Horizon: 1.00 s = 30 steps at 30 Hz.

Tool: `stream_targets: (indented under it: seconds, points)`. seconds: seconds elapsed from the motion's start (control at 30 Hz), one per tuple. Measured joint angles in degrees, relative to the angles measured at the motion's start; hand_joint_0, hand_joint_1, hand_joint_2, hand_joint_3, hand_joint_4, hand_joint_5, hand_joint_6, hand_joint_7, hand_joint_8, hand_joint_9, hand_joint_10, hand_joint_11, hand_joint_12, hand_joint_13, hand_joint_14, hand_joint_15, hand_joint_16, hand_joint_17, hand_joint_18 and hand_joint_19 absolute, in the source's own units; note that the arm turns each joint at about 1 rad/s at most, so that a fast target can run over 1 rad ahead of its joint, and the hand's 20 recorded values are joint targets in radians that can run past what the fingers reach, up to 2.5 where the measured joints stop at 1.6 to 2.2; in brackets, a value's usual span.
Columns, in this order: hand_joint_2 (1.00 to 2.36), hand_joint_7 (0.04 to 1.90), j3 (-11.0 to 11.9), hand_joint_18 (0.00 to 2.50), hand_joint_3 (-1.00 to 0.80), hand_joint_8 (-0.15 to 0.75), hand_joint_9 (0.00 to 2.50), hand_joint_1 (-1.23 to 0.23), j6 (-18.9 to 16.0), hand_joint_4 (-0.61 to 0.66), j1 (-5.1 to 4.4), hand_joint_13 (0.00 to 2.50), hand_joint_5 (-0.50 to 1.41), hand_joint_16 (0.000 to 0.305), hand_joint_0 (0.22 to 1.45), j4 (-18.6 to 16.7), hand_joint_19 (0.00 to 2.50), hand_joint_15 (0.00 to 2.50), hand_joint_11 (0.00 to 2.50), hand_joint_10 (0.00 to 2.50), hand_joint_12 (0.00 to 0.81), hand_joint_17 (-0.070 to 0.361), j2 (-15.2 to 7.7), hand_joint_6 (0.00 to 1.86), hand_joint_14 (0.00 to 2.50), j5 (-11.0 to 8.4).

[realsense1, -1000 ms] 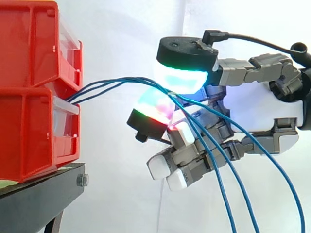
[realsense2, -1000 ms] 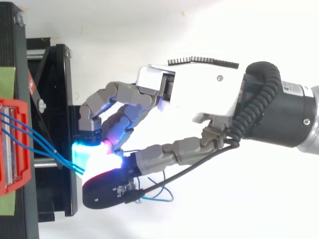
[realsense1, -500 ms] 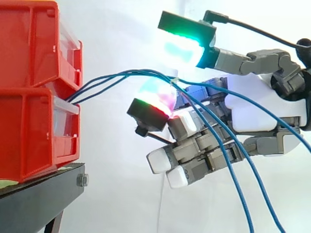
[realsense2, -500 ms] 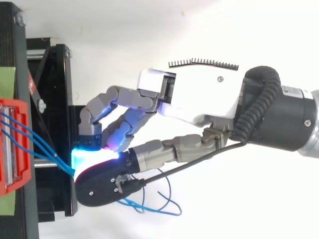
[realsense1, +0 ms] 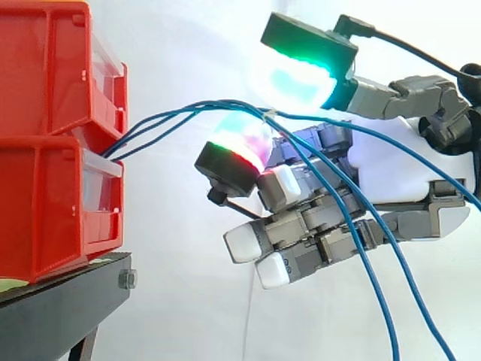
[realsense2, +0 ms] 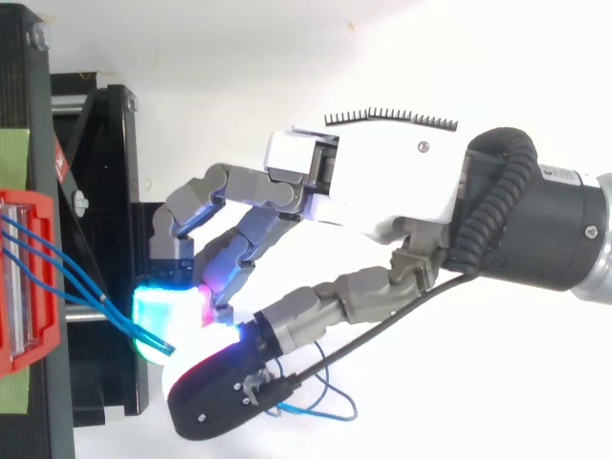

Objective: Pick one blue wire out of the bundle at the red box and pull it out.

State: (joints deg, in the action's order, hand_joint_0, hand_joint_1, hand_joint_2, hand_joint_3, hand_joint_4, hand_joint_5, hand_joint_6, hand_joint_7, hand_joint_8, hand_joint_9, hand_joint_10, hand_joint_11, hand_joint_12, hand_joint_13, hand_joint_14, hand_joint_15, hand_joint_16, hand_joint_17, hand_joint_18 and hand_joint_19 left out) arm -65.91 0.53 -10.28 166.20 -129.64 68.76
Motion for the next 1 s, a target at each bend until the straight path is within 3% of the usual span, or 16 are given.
stream_targets:
  seconds: [0.27,0.4,0.87,1.0]
  points:
    - [1.02,1.11,0.00,0.62,-0.25,0.345,0.85,-0.77,-0.08,0.14,0.00,0.75,-0.19,0.058,0.63,0.00,0.45,0.51,0.78,0.02,0.424,0.130,0.00,0.96,0.02,0.03]
    - [1.02,1.02,0.00,0.61,-0.23,0.349,0.87,-0.71,-0.15,0.13,0.00,0.76,-0.19,0.058,0.60,0.00,0.48,0.52,0.78,0.02,0.421,0.130,0.00,0.96,0.02,0.05]
    - [1.01,1.01,0.00,0.65,-0.17,0.336,0.95,-0.52,-0.53,0.10,0.00,0.81,-0.17,0.069,0.57,-0.08,0.50,0.51,0.66,0.01,0.464,0.154,0.00,0.93,0.02,0.06]
    - [1.01,1.02,0.00,0.66,-0.15,0.341,0.95,-0.52,-0.53,0.11,0.00,0.81,-0.16,0.070,0.57,-0.12,0.49,0.51,0.66,0.01,0.469,0.157,0.00,0.93,0.02,0.06]
